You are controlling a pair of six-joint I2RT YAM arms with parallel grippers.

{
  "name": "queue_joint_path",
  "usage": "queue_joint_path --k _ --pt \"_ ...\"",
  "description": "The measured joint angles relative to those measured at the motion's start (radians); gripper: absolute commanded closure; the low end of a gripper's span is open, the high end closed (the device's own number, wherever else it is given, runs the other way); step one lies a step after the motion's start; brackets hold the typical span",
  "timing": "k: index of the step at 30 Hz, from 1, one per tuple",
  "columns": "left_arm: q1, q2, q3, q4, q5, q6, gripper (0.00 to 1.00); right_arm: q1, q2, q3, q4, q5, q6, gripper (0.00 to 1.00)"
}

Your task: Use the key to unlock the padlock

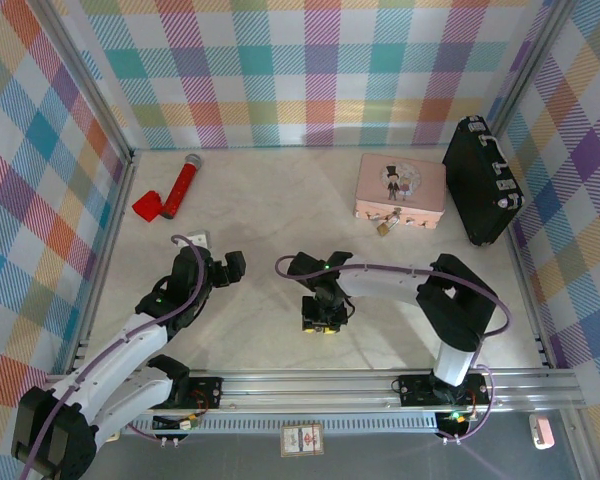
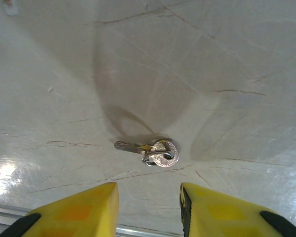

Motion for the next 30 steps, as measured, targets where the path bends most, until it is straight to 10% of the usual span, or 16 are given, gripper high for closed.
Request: queue_joint_path --k 30 --pt "0.000 0.026 0.015 -0.023 0.011 -0.004 0.00 0.000 0.097 0.072 -0.043 0.051 0.029 0.71"
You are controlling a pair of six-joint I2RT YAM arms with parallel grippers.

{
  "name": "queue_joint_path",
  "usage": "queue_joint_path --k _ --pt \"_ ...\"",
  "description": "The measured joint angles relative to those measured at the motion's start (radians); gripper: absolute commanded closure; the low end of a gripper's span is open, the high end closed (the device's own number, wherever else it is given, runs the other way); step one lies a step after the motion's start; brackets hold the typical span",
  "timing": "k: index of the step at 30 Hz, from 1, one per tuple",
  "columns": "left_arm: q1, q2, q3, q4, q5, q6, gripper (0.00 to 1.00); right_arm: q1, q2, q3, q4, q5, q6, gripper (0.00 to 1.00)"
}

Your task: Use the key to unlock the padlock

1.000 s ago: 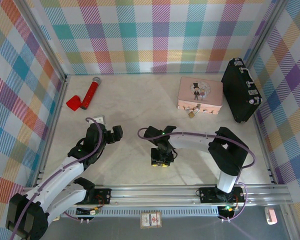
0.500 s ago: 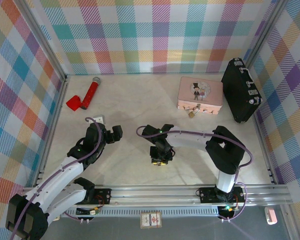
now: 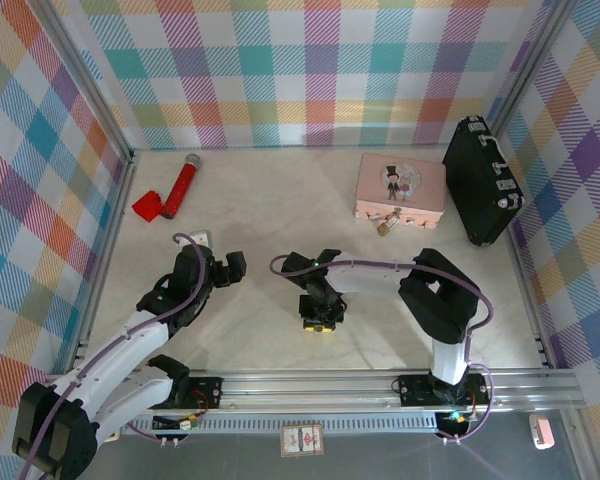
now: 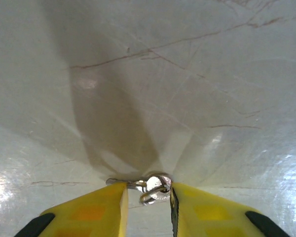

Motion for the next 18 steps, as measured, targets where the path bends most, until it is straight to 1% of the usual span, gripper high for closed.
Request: queue_joint_path --k 3,9,13,18 --pt "0.000 0.004 0.000 0.000 0.010 0.000 0.00 0.000 0.003 0.000 0.000 0.000 0.000 0.71" --pt "0.000 0.004 0.000 0.001 0.011 0.000 0.00 0.000 0.005 0.001 0.000 0.000 0.000 0.75" --pt "0.000 0.004 0.000 0.001 0.011 0.000 0.00 0.000 0.005 0.001 0.000 0.000 0.000 0.80" --pt "0.000 0.011 0.000 0.001 0.010 0.000 0.00 0.000 0.005 0.001 -0.008 0.002 0.000 0.89"
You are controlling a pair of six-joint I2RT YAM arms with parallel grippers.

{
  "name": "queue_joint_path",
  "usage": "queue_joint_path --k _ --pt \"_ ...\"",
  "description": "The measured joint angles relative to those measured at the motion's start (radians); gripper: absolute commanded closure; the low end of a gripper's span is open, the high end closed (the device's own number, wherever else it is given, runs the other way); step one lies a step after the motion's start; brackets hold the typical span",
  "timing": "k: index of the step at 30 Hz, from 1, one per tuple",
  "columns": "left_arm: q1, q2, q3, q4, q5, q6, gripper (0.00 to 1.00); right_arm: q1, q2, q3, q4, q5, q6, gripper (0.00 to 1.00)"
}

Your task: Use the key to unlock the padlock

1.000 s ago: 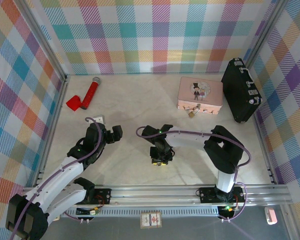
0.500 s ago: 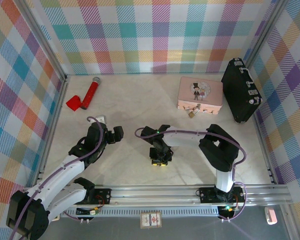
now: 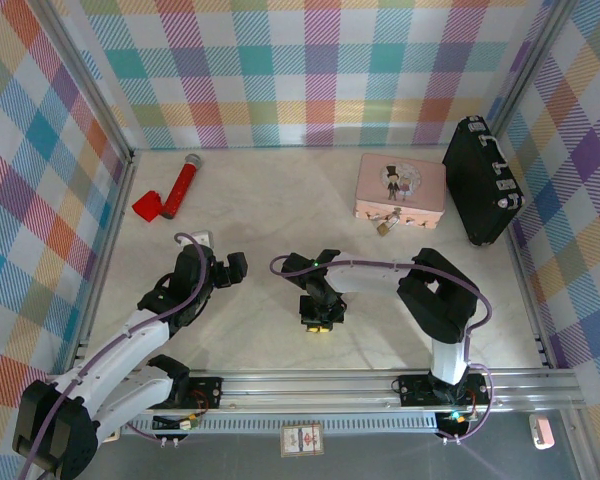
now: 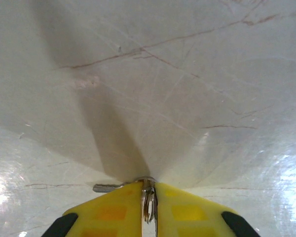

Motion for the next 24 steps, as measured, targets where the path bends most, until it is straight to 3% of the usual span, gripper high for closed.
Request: queue_joint_path --k 6,18,24 --pt "0.000 0.024 0.000 0.001 -0.003 0.000 0.00 0.000 -0.008 -0.002 -0.001 0.015 0.000 1.00" --pt "0.000 0.108 0.000 0.054 0.012 0.012 0.00 -0.039 -0.354 -0.274 0.243 0.078 0.034 1.00" --pt "0.000 0.167 0.000 0.124 0.116 0.035 0.00 -0.085 -0.440 -0.361 0.393 0.075 0.047 1.00"
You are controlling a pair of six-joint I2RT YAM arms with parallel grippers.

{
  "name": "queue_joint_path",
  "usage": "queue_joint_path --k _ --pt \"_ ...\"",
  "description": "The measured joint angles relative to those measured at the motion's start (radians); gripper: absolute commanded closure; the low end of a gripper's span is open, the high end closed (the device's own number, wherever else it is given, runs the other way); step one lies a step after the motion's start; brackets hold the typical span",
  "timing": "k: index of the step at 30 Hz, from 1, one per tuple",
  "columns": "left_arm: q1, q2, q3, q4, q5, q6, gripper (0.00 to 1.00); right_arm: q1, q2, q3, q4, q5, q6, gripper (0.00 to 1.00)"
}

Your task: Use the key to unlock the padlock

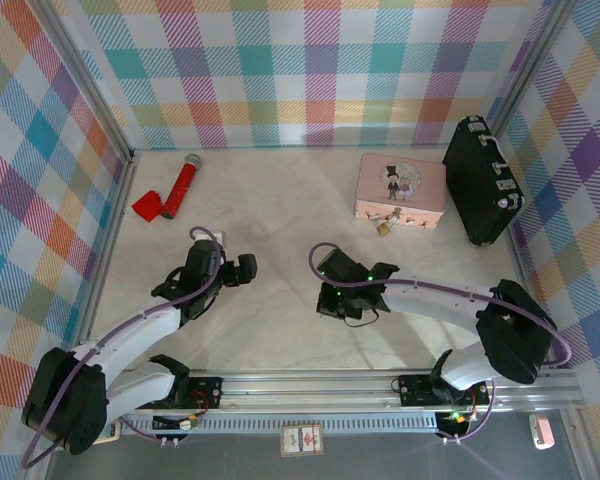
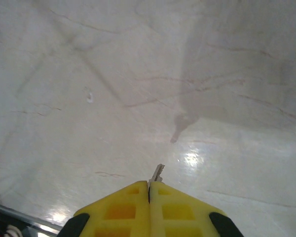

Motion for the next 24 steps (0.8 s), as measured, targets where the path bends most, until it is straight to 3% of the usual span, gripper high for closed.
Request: queue_joint_path --k 12,16,21,22,24 --pt "-0.137 -0.027 -0.064 0.304 0.399 0.161 0.07 -0.167 -0.128 0.004 0.092 -0.080 -0.077 1.00" --pt "-0.199 -0.041 -0.147 0.467 0.451 0.250 0.04 -0.192 -0.189 0.064 0.079 -0.100 -0.134 1.00" --pt "-0.260 -0.036 -0.164 0.552 0.480 0.391 0.14 -0.198 -0.232 0.157 0.058 -0.130 -0.195 1.00" --pt "-0.261 -0.030 -0.163 0.569 0.489 0.413 0.23 -0.198 -0.245 0.158 0.059 -0.140 -0.201 1.00" --pt "-0.261 -0.006 -0.148 0.584 0.519 0.452 0.30 -0.198 -0.264 0.158 0.059 -0.166 -0.204 1.00"
